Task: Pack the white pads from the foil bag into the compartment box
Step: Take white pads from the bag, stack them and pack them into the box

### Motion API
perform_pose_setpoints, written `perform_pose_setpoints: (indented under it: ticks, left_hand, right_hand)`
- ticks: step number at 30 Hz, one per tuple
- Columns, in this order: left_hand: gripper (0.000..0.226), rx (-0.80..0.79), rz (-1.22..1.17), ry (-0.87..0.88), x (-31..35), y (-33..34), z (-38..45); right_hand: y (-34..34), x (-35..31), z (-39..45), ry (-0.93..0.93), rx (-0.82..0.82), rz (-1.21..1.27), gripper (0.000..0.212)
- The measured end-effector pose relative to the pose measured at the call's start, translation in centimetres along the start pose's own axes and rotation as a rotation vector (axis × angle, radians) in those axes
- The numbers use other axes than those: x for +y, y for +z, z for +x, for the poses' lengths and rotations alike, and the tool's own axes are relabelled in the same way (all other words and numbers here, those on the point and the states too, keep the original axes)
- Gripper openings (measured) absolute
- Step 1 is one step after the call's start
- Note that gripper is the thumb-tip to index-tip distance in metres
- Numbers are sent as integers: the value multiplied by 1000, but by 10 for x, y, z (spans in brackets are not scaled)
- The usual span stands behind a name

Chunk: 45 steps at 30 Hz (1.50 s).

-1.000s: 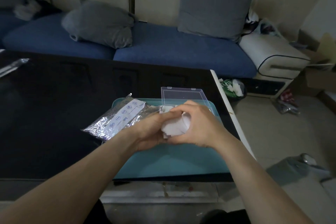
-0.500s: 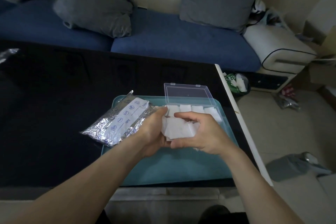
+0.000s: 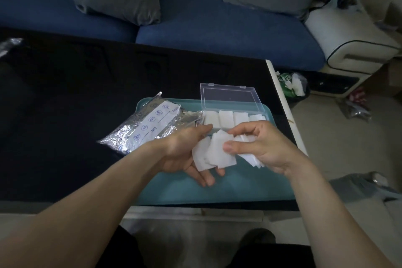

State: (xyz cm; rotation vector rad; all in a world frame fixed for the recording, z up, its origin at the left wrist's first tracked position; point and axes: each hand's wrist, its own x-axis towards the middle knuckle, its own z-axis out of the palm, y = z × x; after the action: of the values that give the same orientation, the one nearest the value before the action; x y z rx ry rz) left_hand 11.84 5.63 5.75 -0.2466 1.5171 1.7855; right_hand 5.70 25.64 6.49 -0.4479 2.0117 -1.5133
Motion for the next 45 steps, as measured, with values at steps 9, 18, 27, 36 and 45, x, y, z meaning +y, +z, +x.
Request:
perform_pose_setpoints:
  ticks: [9, 18, 27, 36, 45]
  left_hand:
    - [108, -162, -87, -88, -8, 6, -11]
    - [87, -7, -565, 75, -11, 11, -8]
    - [53, 55, -421, 198, -5, 25, -2]
    - [33, 100, -346, 165, 4, 27, 15]
    - [24, 62, -354, 162, 8, 17, 8]
  right_hand:
    - [31, -8, 0, -25, -85, -239, 34]
    - [56, -10, -12, -11, 88, -98, 30]
    - [36, -12, -1, 55, 261, 66, 2]
    - [5, -21, 0, 13, 136, -255, 42]
    - [15, -15, 0, -241, 83, -555, 80]
